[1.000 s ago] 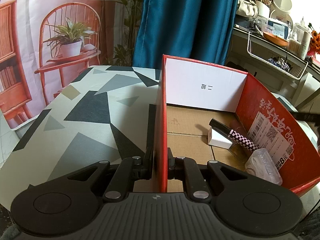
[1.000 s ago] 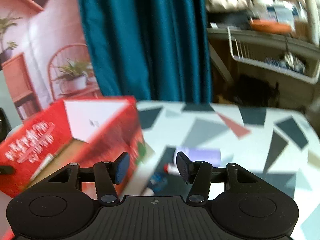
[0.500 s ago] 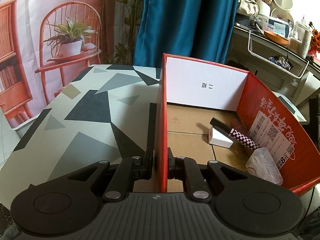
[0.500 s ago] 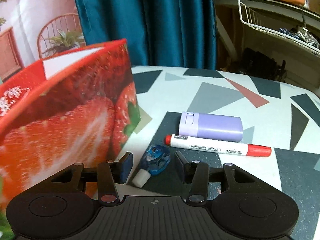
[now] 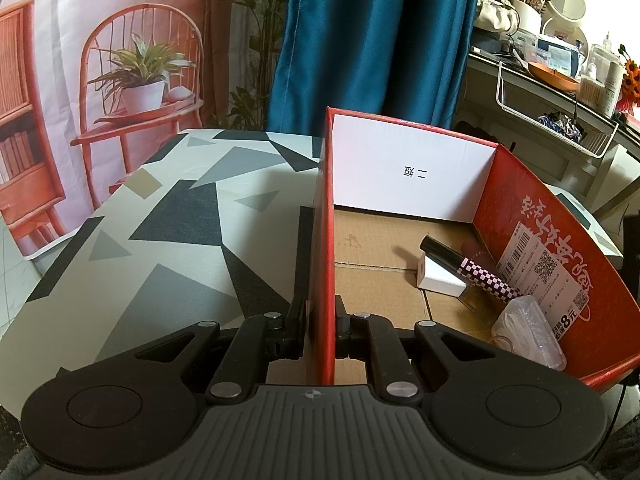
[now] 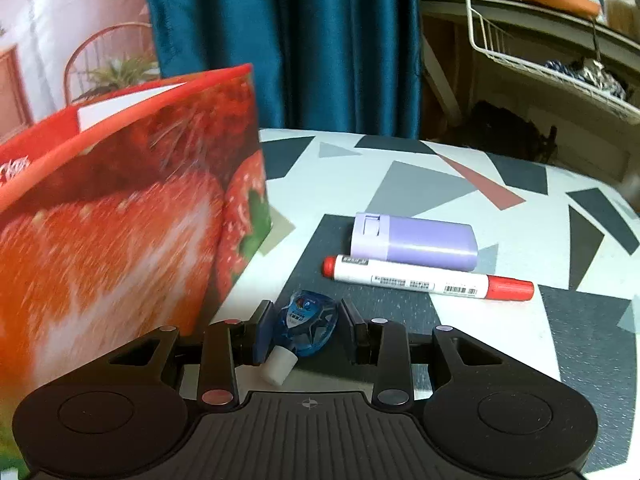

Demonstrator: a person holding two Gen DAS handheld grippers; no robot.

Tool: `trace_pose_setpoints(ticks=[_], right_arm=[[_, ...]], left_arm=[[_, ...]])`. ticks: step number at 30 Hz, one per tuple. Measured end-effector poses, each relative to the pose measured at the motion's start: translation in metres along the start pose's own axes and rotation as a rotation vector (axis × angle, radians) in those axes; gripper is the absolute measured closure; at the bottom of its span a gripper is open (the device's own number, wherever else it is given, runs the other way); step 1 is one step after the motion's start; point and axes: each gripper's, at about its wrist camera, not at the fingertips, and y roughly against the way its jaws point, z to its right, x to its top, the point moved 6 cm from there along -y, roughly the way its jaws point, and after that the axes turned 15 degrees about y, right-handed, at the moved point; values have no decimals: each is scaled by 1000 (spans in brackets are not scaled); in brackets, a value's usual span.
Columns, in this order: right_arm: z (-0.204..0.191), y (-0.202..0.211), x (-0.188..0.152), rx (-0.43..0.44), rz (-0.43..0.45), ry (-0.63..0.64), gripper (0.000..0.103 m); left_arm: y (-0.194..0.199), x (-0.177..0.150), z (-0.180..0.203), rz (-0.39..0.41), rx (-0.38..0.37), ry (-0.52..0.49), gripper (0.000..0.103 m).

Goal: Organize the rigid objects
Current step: 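Grasp the blue correction tape with the right gripper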

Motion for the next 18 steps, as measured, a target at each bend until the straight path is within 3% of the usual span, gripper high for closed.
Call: trace_pose_setpoints(ticks=[11,18], right_arm=[[-9,25,-16,-9,-7,15,73],[-9,44,-17,35,0,-43,73]], left_arm=[[0,0,0,2,-1,2,89],[0,0,0,1,-1,1,89]])
